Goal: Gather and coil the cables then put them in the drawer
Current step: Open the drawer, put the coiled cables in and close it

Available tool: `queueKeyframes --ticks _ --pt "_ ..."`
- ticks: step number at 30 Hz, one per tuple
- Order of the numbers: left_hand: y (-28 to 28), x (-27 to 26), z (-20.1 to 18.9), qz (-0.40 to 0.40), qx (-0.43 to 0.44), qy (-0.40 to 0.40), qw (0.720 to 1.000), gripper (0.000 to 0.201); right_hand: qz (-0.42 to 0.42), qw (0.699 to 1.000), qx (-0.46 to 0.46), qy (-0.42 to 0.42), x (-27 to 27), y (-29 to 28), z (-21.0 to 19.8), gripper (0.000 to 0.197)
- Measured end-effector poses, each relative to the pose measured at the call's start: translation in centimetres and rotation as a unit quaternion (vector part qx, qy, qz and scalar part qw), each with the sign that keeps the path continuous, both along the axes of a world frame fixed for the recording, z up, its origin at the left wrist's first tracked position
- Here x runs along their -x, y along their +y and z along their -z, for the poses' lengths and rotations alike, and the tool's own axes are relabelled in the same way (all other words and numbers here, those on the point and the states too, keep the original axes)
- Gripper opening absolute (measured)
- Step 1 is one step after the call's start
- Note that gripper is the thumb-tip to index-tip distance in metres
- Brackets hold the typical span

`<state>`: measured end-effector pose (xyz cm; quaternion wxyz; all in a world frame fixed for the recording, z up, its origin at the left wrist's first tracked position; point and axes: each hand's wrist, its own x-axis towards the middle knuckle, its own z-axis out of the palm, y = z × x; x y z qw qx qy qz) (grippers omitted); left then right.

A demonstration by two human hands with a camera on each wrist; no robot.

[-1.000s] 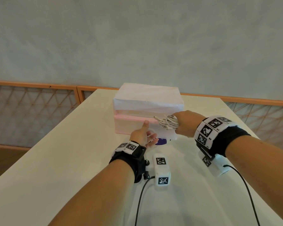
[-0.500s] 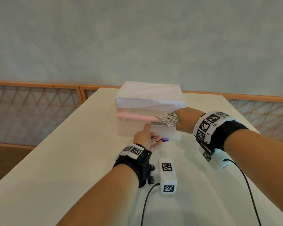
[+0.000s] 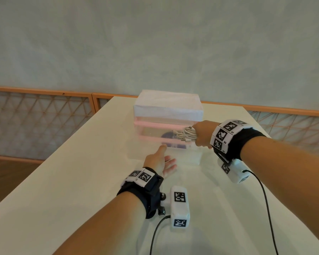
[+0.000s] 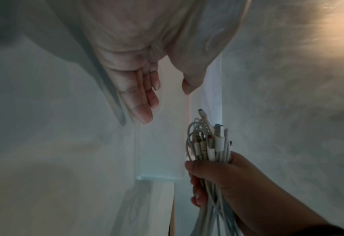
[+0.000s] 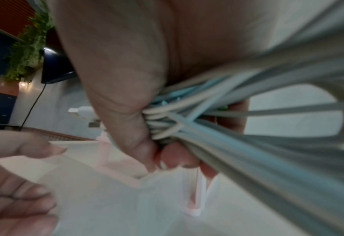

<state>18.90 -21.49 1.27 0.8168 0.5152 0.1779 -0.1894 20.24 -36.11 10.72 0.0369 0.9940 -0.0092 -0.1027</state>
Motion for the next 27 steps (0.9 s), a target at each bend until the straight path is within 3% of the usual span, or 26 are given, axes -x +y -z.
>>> queueKeyframes --ticks 9,13,15,16,17,18,20,21,22,23,24,26,27 --pt "1.9 3.2 -0.7 0.027 -0.029 0.008 0.999 0.031 -0.020 0.998 -0.027 -0.052 2.2 1.5 -0.6 0.020" --pt "4.2 3.1 -2.8 0.118 -0.189 -0.048 0.974 0.039 -0.046 0.996 -0.010 -0.074 1.6 3.0 -1.7 0.012" --pt "5.5 2.2 -4.6 0.097 -0.310 -0.163 0.932 0.024 -0.053 0.997 0.004 -0.060 1.1 3.9 -1.8 0.006" --pt "6.1 1.8 -5.7 0.068 -0.360 -0.244 0.898 0.016 -0.053 0.997 0.005 -0.060 1.1 4.4 -2.1 0.004" --pt "6.7 1.3 -6.6 0.051 -0.403 -0.326 0.854 0.023 -0.055 0.997 0.012 -0.057 0.9 5.0 -2.1 0.003" --pt "7.0 0.9 -7.5 0.063 -0.446 -0.397 0.800 0.046 -0.066 0.997 0.017 -0.045 1.5 5.4 -2.8 0.002" --pt "6.8 0.2 -8.9 0.171 -0.551 -0.468 0.670 0.091 -0.058 0.997 0.052 -0.020 -0.4 6.5 -2.5 0.007" --pt "6.3 -0.2 -9.2 0.225 -0.602 -0.473 0.603 0.107 -0.059 0.992 0.108 -0.011 -2.9 6.9 -1.5 0.014" --pt "5.8 -0.8 -9.2 0.265 -0.637 -0.464 0.556 0.117 -0.094 0.966 0.239 0.031 -5.5 6.7 -0.1 0.025" --pt "5.4 -1.5 -9.1 0.289 -0.652 -0.451 0.537 0.123 -0.142 0.939 0.277 0.147 -7.3 7.1 2.4 0.038" --pt "5.1 -2.2 -8.9 0.304 -0.649 -0.439 0.542 0.125 -0.116 0.930 0.270 0.222 -8.2 8.0 3.1 0.046" --pt "4.8 -3.4 -8.5 0.301 -0.622 -0.423 0.586 0.121 -0.084 0.957 0.226 0.164 -4.0 10.7 1.3 0.042" --pt "4.9 -3.9 -8.2 0.294 -0.615 -0.422 0.598 0.112 -0.088 0.978 0.181 0.054 -2.1 11.3 -0.8 0.031"
